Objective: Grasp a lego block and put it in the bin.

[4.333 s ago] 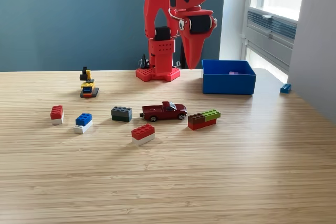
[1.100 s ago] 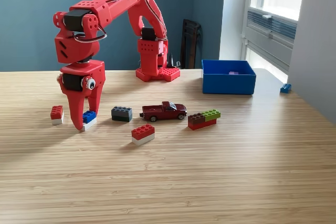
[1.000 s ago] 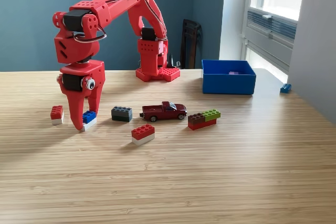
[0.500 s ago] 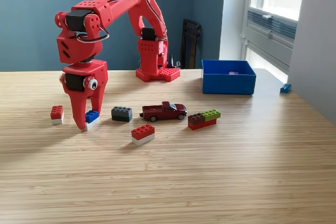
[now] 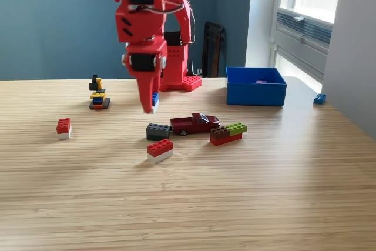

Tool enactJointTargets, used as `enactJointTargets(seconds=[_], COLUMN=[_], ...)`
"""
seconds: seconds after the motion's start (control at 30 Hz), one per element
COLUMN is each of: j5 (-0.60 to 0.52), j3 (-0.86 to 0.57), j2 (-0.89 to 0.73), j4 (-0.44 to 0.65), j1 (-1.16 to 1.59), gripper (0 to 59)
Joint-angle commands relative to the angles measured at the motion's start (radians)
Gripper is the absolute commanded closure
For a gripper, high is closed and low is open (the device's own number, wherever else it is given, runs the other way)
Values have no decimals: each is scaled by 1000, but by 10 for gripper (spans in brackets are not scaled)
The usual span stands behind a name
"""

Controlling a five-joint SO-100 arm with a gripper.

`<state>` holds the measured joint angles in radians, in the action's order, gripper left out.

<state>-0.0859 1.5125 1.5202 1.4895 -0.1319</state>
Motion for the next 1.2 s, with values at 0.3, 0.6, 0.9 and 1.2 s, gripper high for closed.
enactJointTargets(seconds=[0.3,0.6,0.9,1.2], j5=[-117,-233,-322,-304], j3=[259,239,49,-290], j2=[546,474,94,-213], j4=[78,86,95,206], j1=[672,1077,1241,1275], gripper=[586,586,585,584])
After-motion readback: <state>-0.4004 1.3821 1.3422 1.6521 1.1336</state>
